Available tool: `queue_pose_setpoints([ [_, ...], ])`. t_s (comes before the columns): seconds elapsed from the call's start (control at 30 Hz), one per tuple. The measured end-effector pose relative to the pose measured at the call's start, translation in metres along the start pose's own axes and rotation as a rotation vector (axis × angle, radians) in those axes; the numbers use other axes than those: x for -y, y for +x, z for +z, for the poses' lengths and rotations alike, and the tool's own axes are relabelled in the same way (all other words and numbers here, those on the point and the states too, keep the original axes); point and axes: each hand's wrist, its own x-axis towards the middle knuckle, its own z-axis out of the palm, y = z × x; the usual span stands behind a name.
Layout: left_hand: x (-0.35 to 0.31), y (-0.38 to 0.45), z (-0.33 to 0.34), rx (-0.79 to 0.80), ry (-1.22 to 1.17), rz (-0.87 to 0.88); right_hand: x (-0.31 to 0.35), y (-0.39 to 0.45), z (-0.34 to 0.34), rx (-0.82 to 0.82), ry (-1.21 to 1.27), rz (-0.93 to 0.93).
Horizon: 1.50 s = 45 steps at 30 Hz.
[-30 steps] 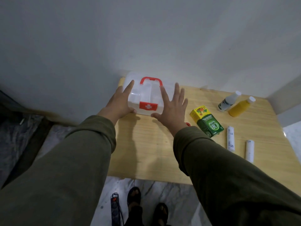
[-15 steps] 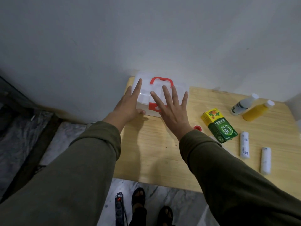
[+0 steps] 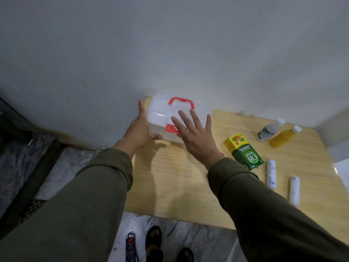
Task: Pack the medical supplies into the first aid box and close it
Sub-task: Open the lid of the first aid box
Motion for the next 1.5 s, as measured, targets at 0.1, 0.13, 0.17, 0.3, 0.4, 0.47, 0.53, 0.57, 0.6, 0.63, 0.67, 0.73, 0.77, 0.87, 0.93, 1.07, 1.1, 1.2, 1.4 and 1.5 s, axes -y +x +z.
queue_pose_setpoints([
  [0.1,-0.002,0.004,0.002,0.001,-0.054,-0.014,-0.007,0.006,-0.012,-0.042,-0.006,-0.005],
  [0.13,-0.003,0.006,0.003,-0.002,-0.08,-0.008,-0.011,0.011,-0.018,-0.063,-0.006,-0.012],
  [0.17,-0.002,0.006,0.003,-0.007,-0.099,-0.015,-0.014,0.015,-0.022,-0.079,-0.001,-0.016],
  [0.3,0.007,0.001,0.01,-0.003,-0.081,-0.066,-0.018,0.026,-0.033,-0.107,0.041,0.023],
  [0.4,0.013,0.0,0.013,0.037,-0.021,-0.078,-0.027,0.04,-0.036,-0.095,0.059,0.061],
  [0.47,0.017,0.012,0.007,0.038,-0.013,-0.091,-0.031,0.065,-0.036,-0.04,0.064,0.062],
  [0.53,0.017,0.024,0.001,0.031,-0.007,-0.103,-0.036,0.093,-0.039,0.018,0.074,0.095],
  [0.57,0.015,0.025,0.002,0.035,-0.008,-0.101,-0.04,0.099,-0.042,0.026,0.076,0.115],
  [0.6,0.014,0.025,0.004,0.036,-0.008,-0.092,-0.044,0.103,-0.042,0.016,0.072,0.128],
  [0.63,0.012,0.024,0.006,0.04,-0.006,-0.088,-0.047,0.106,-0.043,0.012,0.066,0.143],
  [0.67,0.008,0.022,0.007,0.04,0.0,-0.078,-0.051,0.108,-0.044,0.016,0.063,0.156],
  [0.73,0.001,0.023,0.008,0.063,0.053,-0.076,-0.06,0.115,-0.045,0.011,0.04,0.182],
  [0.77,-0.004,0.025,0.007,0.083,0.092,-0.078,-0.064,0.12,-0.046,0.011,0.022,0.197],
  [0.87,-0.013,0.031,0.004,0.141,0.189,-0.096,-0.067,0.129,-0.047,0.075,-0.007,0.208],
  [0.93,-0.012,0.033,0.003,0.156,0.209,-0.114,-0.064,0.132,-0.044,0.119,0.021,0.213],
  [1.07,-0.012,0.035,0.002,0.168,0.242,-0.129,-0.066,0.136,-0.039,0.173,0.087,0.232],
  [1.1,-0.012,0.035,0.002,0.168,0.251,-0.128,-0.067,0.135,-0.037,0.179,0.087,0.234],
  [1.2,-0.014,0.035,0.001,0.171,0.269,-0.123,-0.068,0.135,-0.036,0.18,0.112,0.255],
  [1.4,-0.015,0.032,0.001,0.152,0.284,-0.132,-0.063,0.138,-0.04,0.144,0.243,0.293],
  [1.5,-0.015,0.031,0.002,0.139,0.283,-0.138,-0.069,0.135,-0.04,0.112,0.261,0.245],
])
